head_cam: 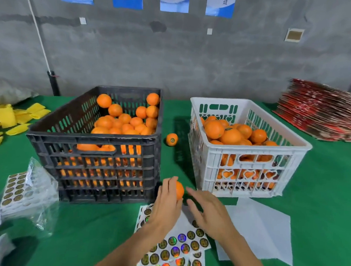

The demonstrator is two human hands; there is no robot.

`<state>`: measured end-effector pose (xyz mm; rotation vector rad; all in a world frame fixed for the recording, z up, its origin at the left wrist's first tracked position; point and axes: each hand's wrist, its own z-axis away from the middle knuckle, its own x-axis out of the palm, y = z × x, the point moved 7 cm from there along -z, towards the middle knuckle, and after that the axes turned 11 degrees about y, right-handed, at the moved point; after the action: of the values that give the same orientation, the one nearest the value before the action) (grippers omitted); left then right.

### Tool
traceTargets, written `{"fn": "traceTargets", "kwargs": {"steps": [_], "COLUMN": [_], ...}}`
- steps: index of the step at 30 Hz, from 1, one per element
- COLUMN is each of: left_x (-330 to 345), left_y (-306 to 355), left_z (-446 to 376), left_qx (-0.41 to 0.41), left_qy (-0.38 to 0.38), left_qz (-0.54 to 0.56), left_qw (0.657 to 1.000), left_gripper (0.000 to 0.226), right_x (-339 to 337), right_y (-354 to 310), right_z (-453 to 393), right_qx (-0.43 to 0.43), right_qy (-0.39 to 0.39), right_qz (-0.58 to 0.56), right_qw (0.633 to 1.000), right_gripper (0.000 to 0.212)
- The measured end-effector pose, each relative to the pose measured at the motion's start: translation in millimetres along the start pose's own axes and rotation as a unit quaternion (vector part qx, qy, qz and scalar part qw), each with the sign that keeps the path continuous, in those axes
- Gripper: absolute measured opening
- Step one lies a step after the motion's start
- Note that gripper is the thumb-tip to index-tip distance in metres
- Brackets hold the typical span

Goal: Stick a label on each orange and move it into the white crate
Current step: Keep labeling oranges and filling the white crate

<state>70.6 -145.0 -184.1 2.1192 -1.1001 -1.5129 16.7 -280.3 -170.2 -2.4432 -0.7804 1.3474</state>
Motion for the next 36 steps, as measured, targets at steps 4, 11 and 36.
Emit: {"fn": "traceTargets", "kwargs": {"steps": [4, 11, 36], "left_x": [8.1, 14.7, 16.6], "left_y": [-21.2, -23.1, -33.0], "left_z": [18.0, 21.7, 19.4], "left_qx": [-0.053, -0.039, -0.053], "left_qy": [0.032, 0.014, 0.022], "left_qz": [-0.001, 0.05, 0.099], "left_qw": [0.998, 0.998, 0.993], "left_gripper": [0.061, 0.065, 0.068], "right_x": [22.6, 33.3, 47.4], "right_y": [26.5, 35.0, 67.6], "right_z": [35.9, 7.9, 7.3], "right_qx": [0.043, 0.057, 0.225], "right_qy": [-0.104, -0.109, -0.014], "right_qz": [0.011, 0.042, -0.173], "right_qw": [0.994, 0.991, 0.959], "right_gripper": [0.07, 0.07, 0.006]}}
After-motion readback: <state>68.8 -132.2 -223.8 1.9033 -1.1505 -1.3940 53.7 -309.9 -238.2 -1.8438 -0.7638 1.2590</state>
